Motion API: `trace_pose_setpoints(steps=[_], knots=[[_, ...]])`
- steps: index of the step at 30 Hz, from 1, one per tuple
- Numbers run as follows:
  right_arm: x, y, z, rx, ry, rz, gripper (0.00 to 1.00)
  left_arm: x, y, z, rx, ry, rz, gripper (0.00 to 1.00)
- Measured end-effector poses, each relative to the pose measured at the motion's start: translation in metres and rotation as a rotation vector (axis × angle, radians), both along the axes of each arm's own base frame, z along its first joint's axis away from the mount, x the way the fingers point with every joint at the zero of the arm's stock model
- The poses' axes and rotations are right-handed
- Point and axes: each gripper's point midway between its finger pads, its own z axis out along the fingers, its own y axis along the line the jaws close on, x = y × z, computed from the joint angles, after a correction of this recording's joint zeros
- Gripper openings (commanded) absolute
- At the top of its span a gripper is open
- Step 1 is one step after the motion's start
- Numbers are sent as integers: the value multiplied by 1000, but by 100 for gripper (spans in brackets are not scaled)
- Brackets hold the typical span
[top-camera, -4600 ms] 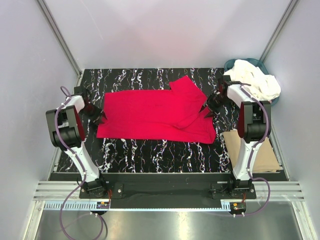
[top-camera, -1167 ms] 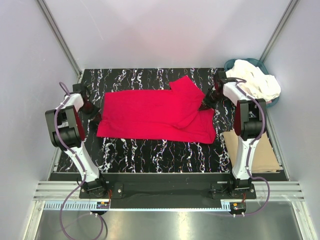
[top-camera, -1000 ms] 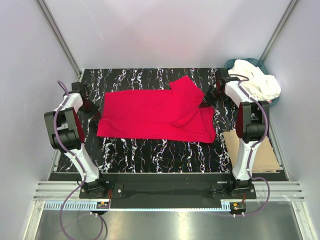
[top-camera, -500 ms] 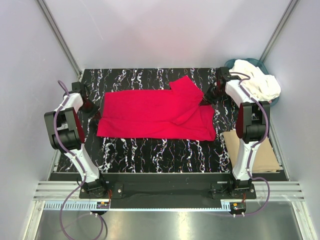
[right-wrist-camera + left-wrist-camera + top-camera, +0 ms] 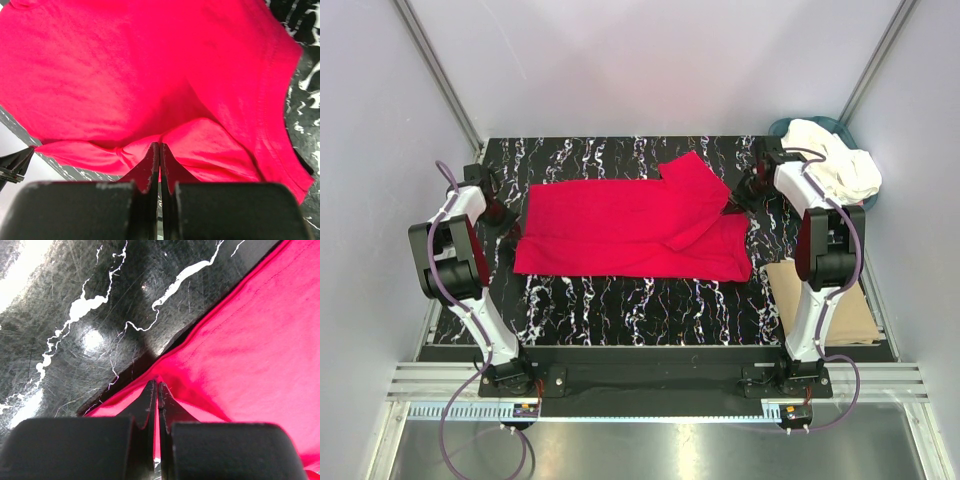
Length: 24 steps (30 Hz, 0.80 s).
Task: Fold and stack the t-shirts
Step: Fold the tshirt
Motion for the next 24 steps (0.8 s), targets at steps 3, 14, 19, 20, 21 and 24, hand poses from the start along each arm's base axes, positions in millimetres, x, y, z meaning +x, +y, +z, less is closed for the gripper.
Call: trace_pose_setpoints(steps=[3,14,19,20,21,24], knots=[[-2,-5,1,-9,4,-12,0,-2,1,-1,5,8,1,0],[-2,-13,2,-17,4,-30,0,-7,2,-4,14,27,5,0],[-1,-12,-2,-14,14,-28,0,-1,2,-1,9,18,3,0],[0,-12,-6,-14,23,-28,0,1,2,-1,9,15,2,0],[0,-12,-8,-15,28,-28,0,3,2,-1,8,13,1,0],[0,-13,-19,-20,54,-23,0,7,1,-3,7,14,-7,0]])
